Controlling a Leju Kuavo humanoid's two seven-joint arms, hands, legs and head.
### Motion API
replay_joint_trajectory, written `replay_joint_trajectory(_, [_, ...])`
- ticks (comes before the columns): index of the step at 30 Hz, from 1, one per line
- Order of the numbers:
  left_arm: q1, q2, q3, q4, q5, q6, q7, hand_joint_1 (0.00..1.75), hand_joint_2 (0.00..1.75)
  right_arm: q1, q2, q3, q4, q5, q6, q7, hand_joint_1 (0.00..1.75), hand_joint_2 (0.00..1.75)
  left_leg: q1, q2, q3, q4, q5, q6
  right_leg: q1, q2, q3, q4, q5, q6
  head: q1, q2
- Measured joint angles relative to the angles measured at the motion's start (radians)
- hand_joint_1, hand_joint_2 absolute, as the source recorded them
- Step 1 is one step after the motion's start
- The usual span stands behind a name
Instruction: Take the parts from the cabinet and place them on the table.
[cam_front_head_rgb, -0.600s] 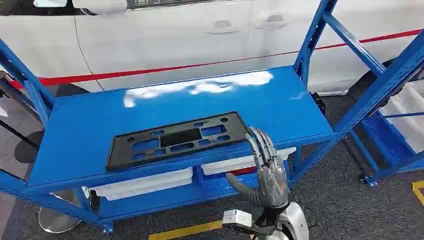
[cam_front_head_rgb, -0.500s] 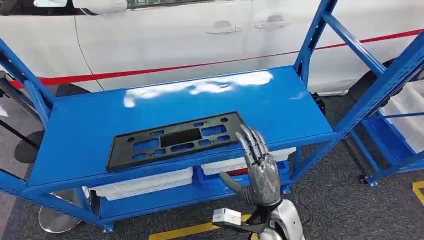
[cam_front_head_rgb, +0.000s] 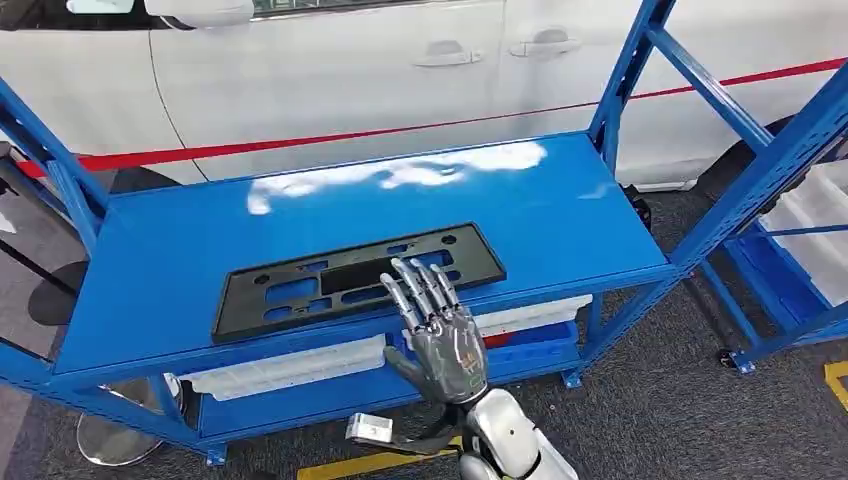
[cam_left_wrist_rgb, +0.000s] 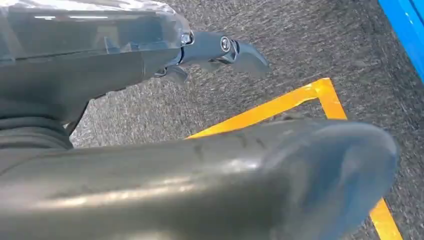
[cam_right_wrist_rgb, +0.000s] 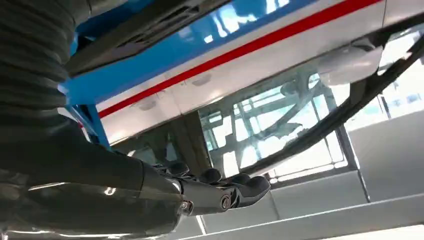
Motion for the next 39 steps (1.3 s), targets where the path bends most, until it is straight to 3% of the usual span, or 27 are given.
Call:
replay_joint_trajectory(16, [-0.013, -0.021, -0.016, 0.000, -0.028, -0.013, 0.014, 0.00, 0.00, -0.136, 0.085, 0.144, 0.441, 0.184, -0.057, 0.216, 0.00, 1.75, 0.000, 0.000, -0.001, 0.000, 0.000, 0.000, 0.000, 0.000, 0.001, 0.000, 0.000, 0.000, 0.000, 0.000])
replay_joint_trajectory(21, [0.060, -0.019, -0.061, 0.002, -0.075, -0.038, -0.035, 0.00, 0.00, -0.166, 0.085, 0.149, 0.523, 0.198, -0.060, 0.294, 0.00, 1.75, 0.000, 0.001, -0.002, 0.000, 0.000, 0.000, 0.000, 0.001, 0.000, -0.001, 0.000, 0.000, 0.000, 0.000])
replay_joint_trajectory(28, [0.084, -0.020, -0.062, 0.010, -0.071, -0.045, -0.048, 0.00, 0.00, -0.277, 0.145, 0.109, 0.646, 0.199, -0.062, 0.279, 0.00, 1.75, 0.000, 0.000, -0.001, 0.000, 0.001, 0.001, 0.000, 0.000, 0.000, -0.002, 0.001, 0.001, 0.000, 0.000])
replay_joint_trajectory(39, [0.092, -0.020, -0.057, 0.010, -0.043, -0.031, -0.037, 0.00, 0.00, -0.326, 0.200, 0.089, 0.724, 0.200, -0.063, 0.248, 0.00, 1.75, 0.000, 0.000, -0.002, 0.000, 0.001, 0.001, 0.000, 0.000, 0.000, -0.002, 0.001, 0.001, 0.000, 0.000])
